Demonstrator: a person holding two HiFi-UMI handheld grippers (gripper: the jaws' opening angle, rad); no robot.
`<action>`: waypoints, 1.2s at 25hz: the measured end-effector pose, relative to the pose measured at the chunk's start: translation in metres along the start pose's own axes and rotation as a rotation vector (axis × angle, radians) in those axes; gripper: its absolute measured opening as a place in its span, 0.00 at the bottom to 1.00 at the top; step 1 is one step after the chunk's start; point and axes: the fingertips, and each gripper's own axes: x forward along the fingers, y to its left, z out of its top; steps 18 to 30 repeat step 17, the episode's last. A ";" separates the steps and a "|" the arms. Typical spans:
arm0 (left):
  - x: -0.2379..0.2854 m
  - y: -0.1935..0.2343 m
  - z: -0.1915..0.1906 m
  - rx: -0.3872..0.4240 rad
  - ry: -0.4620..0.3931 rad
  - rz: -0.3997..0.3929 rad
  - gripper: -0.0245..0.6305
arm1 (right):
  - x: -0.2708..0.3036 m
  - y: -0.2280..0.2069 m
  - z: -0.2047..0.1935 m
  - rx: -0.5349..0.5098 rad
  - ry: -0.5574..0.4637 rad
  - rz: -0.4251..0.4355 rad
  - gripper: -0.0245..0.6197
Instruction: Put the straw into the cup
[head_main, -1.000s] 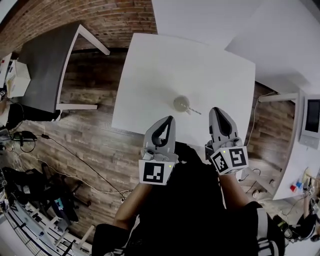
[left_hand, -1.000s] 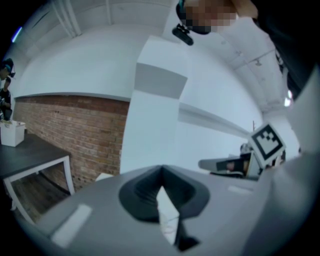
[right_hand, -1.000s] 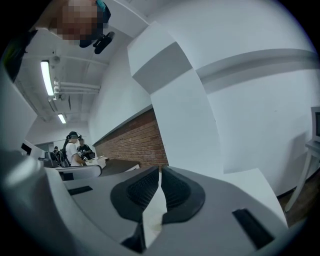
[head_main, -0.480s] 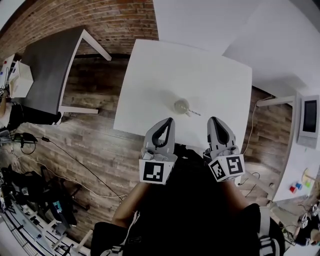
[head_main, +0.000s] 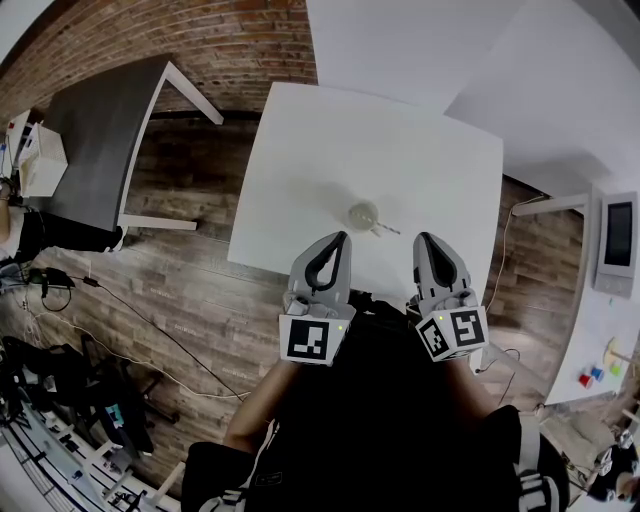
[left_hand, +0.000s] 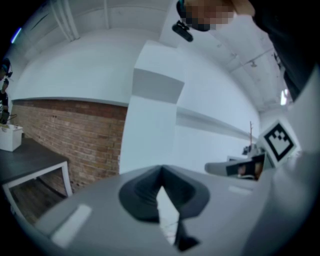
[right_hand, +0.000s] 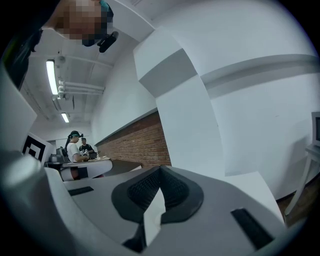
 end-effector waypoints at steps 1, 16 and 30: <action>0.000 0.000 0.000 0.001 0.001 0.000 0.04 | 0.000 0.000 0.000 0.000 0.000 0.002 0.05; 0.000 0.003 -0.001 0.002 0.003 0.005 0.04 | 0.001 0.002 -0.003 -0.001 0.003 0.002 0.05; 0.000 0.003 -0.001 0.003 0.005 0.005 0.04 | 0.001 0.002 -0.002 0.000 0.002 0.003 0.05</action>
